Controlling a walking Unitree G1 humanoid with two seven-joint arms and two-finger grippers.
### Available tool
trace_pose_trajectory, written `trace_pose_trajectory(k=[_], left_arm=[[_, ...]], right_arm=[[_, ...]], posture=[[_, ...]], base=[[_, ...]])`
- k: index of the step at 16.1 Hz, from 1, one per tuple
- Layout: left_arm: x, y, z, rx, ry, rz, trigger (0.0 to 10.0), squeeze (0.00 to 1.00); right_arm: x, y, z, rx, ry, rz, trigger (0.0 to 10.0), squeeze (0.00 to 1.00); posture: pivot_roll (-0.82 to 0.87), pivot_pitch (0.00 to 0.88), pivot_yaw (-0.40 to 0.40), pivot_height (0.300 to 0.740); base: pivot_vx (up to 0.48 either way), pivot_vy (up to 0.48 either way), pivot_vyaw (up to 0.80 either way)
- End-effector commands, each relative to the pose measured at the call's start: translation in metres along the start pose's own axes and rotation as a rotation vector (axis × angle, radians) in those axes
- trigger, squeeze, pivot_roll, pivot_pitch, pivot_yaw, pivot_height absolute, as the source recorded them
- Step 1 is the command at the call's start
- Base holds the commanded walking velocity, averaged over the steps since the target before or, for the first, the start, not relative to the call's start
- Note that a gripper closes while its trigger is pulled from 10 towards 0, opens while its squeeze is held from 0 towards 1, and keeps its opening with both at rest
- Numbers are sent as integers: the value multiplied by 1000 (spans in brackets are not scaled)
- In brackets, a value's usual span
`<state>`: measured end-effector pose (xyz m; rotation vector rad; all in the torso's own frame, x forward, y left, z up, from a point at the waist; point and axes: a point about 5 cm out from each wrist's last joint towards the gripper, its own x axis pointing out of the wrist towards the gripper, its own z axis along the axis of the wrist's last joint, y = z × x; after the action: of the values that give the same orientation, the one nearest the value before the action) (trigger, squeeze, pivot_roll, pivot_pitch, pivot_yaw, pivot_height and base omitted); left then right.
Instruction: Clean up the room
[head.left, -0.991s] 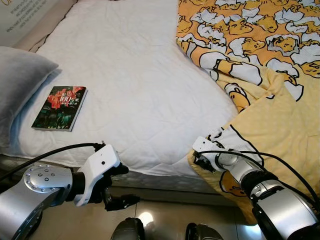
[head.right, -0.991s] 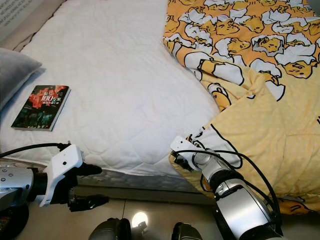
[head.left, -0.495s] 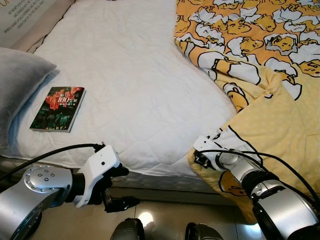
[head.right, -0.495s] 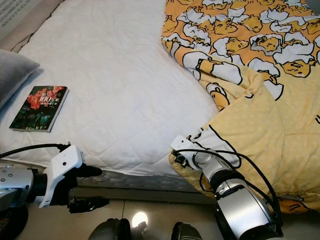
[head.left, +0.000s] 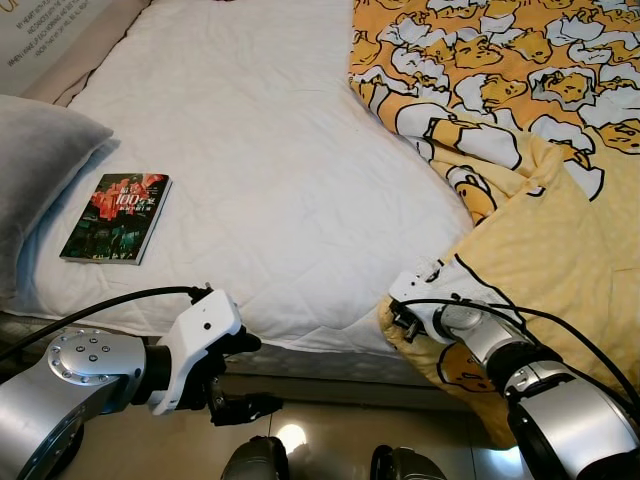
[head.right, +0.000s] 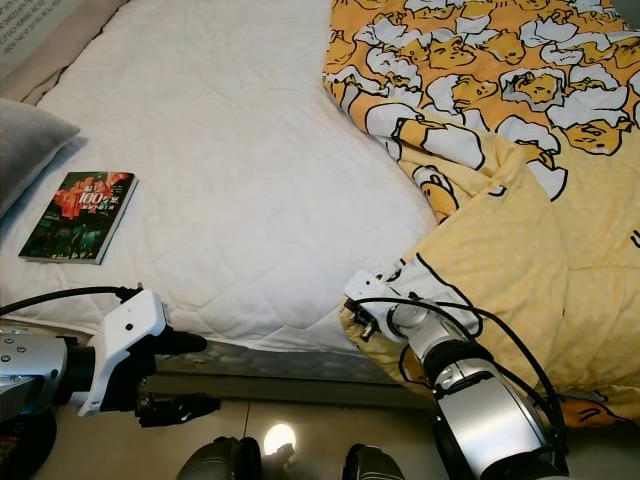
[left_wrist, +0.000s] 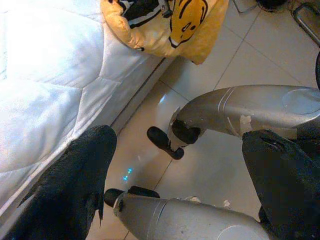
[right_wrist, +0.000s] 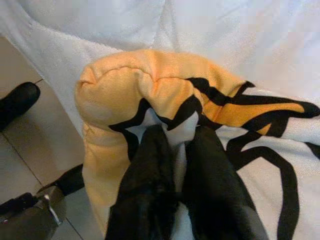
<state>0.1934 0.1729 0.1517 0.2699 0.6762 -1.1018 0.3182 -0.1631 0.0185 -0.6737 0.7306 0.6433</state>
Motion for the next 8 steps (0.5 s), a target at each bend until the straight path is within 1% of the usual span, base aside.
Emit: trace_pose_trajectory(k=[1,2,3,4,5,6,7,8], left_arm=[[0,-1,0,13,15,2,10000,0],[0,-1,1,15,12,3,10000,0],[1,-1,1,15,9,5,10000,0],[1,-1,2,16,7,5,10000,0],[1,-1,2,14,-6,9,10000,0],[2,-1,2,12,-10,10,10000,0],[3,-2,2,10,-13,7,10000,0],[5,-4,2,10,-16,-2,10000,0]], right_arm=[[1,8,-6,47,-8,42,0,0],[1,8,-3,78,-40,55,0,0],[1,7,2,132,-87,75,0,0],[0,6,5,166,-118,88,0,0],[-2,7,19,288,-241,162,0,0],[-2,8,23,322,-279,190,0,0],[-2,17,36,381,-371,287,0,0],[-1,42,52,375,-454,456,0,0]], posture=[[203,143,37,740],[201,137,35,740],[198,130,31,740],[197,125,29,740],[187,111,22,740],[185,109,22,740],[179,106,22,740],[172,105,28,740]], base=[[0,0,0],[0,0,0],[0,0,0],[0,0,0],[0,0,0],[0,0,0],[0,0,0],[0,0,0]])
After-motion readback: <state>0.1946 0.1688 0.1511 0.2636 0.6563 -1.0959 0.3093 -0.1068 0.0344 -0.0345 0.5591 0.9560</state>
